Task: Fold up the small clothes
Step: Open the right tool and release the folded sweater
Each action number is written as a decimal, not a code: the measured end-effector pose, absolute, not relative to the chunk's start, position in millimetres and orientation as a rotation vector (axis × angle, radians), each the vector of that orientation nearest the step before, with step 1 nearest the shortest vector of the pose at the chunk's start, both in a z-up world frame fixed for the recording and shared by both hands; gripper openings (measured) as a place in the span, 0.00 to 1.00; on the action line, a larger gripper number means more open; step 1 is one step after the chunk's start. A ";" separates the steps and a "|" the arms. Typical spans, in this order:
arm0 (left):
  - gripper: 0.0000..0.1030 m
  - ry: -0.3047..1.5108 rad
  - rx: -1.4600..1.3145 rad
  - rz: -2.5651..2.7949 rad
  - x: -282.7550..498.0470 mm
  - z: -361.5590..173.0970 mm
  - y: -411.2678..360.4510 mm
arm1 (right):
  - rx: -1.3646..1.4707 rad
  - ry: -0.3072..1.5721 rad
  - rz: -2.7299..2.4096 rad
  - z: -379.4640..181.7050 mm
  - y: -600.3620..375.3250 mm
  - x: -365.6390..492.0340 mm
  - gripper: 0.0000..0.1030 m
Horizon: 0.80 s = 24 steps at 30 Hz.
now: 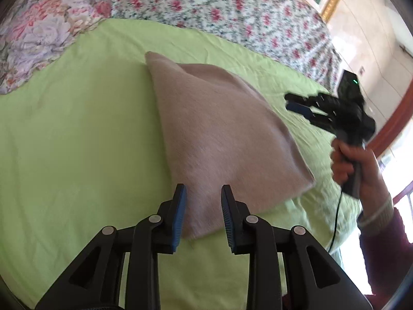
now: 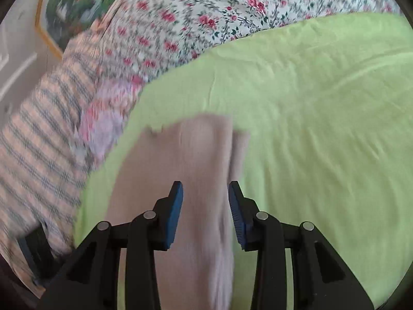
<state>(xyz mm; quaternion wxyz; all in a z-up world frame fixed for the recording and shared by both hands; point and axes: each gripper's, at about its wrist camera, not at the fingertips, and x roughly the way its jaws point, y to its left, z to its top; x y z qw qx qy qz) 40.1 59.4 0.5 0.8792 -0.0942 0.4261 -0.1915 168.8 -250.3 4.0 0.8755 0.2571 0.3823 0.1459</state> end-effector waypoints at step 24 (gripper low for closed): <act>0.47 0.906 -0.303 -0.336 82.5 -6.8 78.8 | 0.504 0.834 0.179 -5.4 -245.2 203.3 0.18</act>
